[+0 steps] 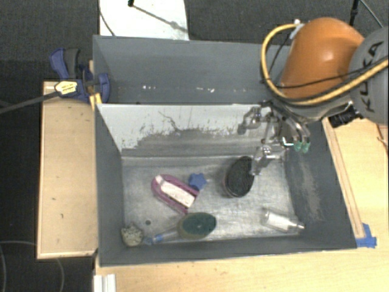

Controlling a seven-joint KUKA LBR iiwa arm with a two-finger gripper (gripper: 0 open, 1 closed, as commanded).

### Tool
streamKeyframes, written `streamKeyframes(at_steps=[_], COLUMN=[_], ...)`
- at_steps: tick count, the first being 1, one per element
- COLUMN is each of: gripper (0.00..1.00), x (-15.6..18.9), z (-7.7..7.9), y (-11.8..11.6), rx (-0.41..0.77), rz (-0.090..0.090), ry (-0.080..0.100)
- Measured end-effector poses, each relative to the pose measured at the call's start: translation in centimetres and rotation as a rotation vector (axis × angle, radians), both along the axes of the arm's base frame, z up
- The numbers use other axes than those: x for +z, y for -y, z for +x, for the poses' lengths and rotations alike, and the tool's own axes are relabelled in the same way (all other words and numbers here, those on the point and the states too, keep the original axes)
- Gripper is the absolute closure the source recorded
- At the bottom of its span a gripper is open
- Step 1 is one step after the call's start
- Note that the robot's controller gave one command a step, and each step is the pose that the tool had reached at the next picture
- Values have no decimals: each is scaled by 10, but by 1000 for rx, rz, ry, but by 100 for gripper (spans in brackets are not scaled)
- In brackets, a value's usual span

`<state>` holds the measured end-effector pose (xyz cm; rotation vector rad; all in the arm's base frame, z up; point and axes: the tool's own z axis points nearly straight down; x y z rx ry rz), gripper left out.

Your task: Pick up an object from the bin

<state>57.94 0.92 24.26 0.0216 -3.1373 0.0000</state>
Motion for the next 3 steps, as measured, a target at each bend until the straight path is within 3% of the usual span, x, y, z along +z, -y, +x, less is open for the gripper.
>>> streamKeyframes(at_steps=[1,2,3], gripper=[0,100,100], x=[-167,-161,-35], z=[-11,-8,-10], y=[41,41,28], rx=[148,148,542], rz=[1,0,-1], ry=[0,9,13])
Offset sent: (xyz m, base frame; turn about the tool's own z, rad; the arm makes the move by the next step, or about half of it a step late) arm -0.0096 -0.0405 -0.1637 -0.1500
